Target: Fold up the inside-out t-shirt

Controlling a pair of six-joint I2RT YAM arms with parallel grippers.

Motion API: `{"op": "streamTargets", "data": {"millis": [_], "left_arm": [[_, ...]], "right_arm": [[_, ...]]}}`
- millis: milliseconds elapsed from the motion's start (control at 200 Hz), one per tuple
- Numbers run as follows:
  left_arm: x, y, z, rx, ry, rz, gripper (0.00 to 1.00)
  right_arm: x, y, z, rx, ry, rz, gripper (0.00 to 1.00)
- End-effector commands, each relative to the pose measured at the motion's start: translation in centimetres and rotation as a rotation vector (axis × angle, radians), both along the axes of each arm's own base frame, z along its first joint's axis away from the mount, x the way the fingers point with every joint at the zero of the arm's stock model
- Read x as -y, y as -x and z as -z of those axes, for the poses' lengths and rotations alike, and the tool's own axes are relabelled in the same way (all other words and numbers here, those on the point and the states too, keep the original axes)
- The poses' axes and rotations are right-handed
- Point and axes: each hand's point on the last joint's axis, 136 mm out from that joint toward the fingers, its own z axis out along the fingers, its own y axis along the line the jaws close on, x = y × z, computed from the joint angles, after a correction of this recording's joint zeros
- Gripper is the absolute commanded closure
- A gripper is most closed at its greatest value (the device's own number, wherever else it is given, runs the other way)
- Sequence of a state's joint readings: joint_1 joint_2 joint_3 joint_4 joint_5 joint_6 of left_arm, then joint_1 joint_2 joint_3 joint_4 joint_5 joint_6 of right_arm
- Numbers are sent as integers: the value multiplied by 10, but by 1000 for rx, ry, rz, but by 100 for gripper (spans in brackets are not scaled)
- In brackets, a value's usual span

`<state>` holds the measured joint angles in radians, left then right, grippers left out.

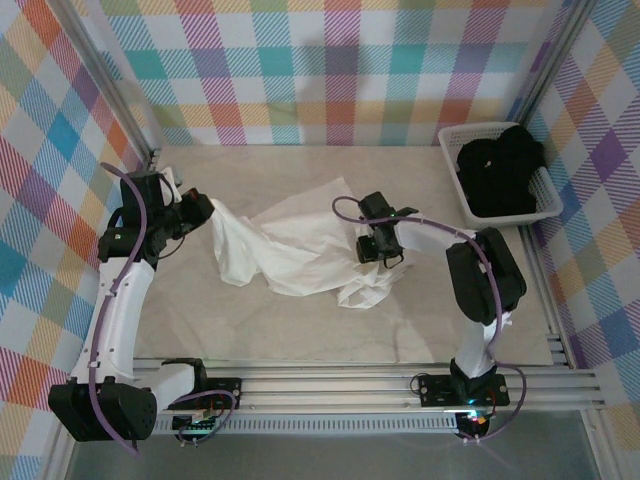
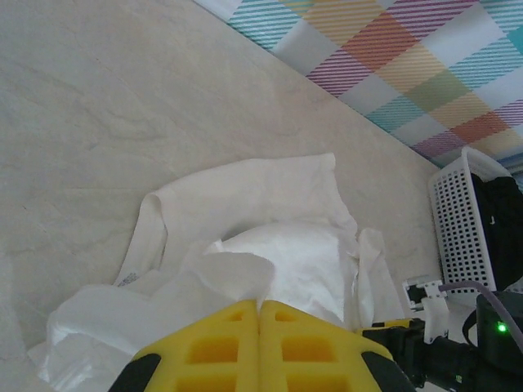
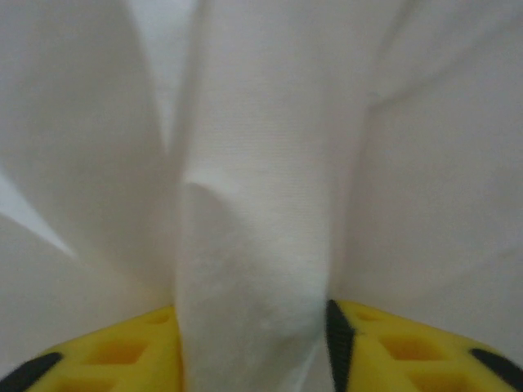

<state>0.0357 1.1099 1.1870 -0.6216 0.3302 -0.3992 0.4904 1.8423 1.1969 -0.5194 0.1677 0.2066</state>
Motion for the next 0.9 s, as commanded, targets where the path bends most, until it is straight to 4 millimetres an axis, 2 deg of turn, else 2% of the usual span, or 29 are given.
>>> {"op": "streamTargets", "data": {"millis": [0,175,280,360,500,625,730,815,860,900], "left_arm": [[-6,-3,-10,44,-18,-11,100],[-20,-1,-15,48,-44,-70,100],[-34,2,-23,62,-51,-126,100],[-45,4,-30,77,-48,-168,100],[-60,8,-50,112,-49,-229,100],[-73,12,-70,153,-52,-283,100],[-81,13,-80,167,-57,-314,100],[-89,14,-83,166,-68,-345,100],[-93,14,-83,165,-76,-360,100],[-97,15,-84,167,-83,-372,100]], "right_arm": [[26,-16,-23,68,26,55,68],[57,-17,-28,49,-21,123,88],[59,-19,-46,71,-152,141,99],[41,-19,-72,111,-332,86,100],[-7,-9,-133,159,-701,-83,100],[-47,20,-197,149,-1028,-333,100],[-59,41,-248,168,-1225,-503,100],[-61,52,-264,168,-1278,-569,100],[-60,52,-259,155,-1267,-557,100],[-58,48,-246,133,-1228,-507,100]]}}
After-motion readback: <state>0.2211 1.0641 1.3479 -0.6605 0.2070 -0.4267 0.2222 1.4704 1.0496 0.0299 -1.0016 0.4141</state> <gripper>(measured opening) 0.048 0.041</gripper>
